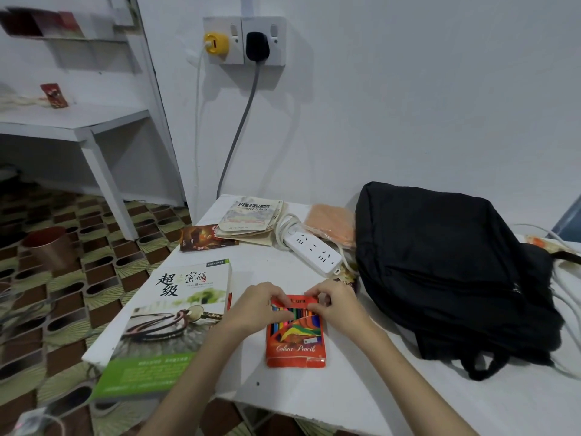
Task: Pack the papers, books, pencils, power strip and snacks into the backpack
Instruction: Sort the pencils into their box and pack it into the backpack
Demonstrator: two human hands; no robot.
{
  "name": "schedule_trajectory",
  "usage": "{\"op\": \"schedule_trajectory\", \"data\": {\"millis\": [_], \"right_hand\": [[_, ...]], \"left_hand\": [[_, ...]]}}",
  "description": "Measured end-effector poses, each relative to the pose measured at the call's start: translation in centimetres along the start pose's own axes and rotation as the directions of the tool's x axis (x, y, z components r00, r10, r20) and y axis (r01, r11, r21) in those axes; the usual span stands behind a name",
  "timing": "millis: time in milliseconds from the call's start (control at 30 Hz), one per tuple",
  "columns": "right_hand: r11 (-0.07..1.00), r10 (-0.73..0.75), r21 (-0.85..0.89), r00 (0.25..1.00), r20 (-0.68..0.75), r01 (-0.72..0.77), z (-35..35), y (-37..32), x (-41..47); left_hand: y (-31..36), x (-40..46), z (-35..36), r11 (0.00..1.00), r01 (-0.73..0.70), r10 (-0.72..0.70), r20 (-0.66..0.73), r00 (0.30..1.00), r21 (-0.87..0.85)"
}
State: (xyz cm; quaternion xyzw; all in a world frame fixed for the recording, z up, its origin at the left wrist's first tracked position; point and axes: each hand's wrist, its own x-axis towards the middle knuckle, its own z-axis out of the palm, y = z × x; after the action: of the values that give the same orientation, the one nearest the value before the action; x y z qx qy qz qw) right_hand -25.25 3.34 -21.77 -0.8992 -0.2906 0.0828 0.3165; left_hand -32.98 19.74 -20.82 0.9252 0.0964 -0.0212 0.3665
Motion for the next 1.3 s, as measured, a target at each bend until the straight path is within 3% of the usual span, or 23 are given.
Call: {"op": "schedule_trajectory", "data": {"millis": [100, 200, 267, 367, 467, 600, 700, 800, 867, 933, 1067, 1200, 1233, 1300], "right_hand": [[0.999, 0.052, 0.006, 0.995, 0.086, -0.053, -0.3, -0.5, 0.1], [0.993, 0.117, 0.006, 0.983, 0.144, -0.119, -0.3, -0.6, 0.3], [0.987, 0.156, 0.010, 0.977, 0.147, -0.159, -0.2, -0.7, 0.4], [0.981, 0.188, 0.017, 0.975, 0.120, -0.191, -0.2, -1.1, 0.4], [0.974, 0.203, 0.076, 0.972, 0.116, -0.213, -0.3, -0.9, 0.5], [0.952, 0.231, 0.175, 0.963, 0.136, -0.253, -0.7, -0.4, 0.3], [0.902, 0.246, 0.329, 0.959, 0.144, -0.280, -1.3, -0.1, 0.2], [0.760, 0.252, 0.573, 0.952, 0.173, -0.305, -2.9, -0.5, -0.1], [0.658, 0.205, 0.674, 0.941, 0.268, -0.335, -4.7, -1.0, -0.7], [0.641, 0.173, 0.682, 0.932, 0.317, -0.351, -6.6, -1.1, -1.4], [0.595, 0.257, 0.753, 0.954, 0.153, -0.281, -10.0, 0.5, -2.5], [0.470, 0.469, 0.869, 0.878, -0.096, -0.156, -13.8, 4.5, -5.2], [0.438, 0.514, 0.892, 0.845, -0.147, -0.111, -14.7, 5.9, -6.4], [0.381, 0.595, 0.924, 0.775, -0.211, -0.041, -15.9, 8.3, -8.3]], "left_hand": [[0.0, 0.0, 0.2, 0.998, -0.003, -0.002, 0.087, 0.996, 0.063], [0.5, -0.2, 0.4, 0.991, 0.070, -0.077, 0.054, 0.996, 0.113], [1.1, -0.6, 0.8, 0.966, 0.140, -0.142, -0.007, 0.990, 0.218], [2.1, -1.4, 2.7, 0.917, 0.221, -0.252, 0.055, 0.966, 0.332], [2.8, -1.9, 4.2, 0.879, 0.218, -0.265, 0.054, 0.963, 0.423], [2.3, -1.7, 3.5, 0.903, 0.154, -0.148, -0.047, 0.988, 0.401], [1.7, -1.7, 2.1, 0.970, 0.012, -0.004, -0.033, 0.999, 0.243], [2.2, -1.5, 0.2, 0.987, -0.160, 0.161, -0.054, 0.986, 0.015], [3.0, -1.0, -0.5, 0.965, -0.261, 0.260, -0.071, 0.963, -0.014], [4.2, -0.4, -0.7, 0.934, -0.358, 0.358, -0.050, 0.932, 0.004], [7.5, 1.5, 0.5, 0.836, -0.538, 0.548, -0.102, 0.830, 0.111], [11.1, 3.7, 3.1, 0.810, -0.548, 0.495, -0.258, 0.830, -0.210], [11.7, 4.5, 3.9, 0.799, -0.554, 0.505, -0.239, 0.829, -0.234], [11.9, 5.8, 5.2, 0.832, -0.538, 0.542, -0.011, 0.840, -0.133]]}}
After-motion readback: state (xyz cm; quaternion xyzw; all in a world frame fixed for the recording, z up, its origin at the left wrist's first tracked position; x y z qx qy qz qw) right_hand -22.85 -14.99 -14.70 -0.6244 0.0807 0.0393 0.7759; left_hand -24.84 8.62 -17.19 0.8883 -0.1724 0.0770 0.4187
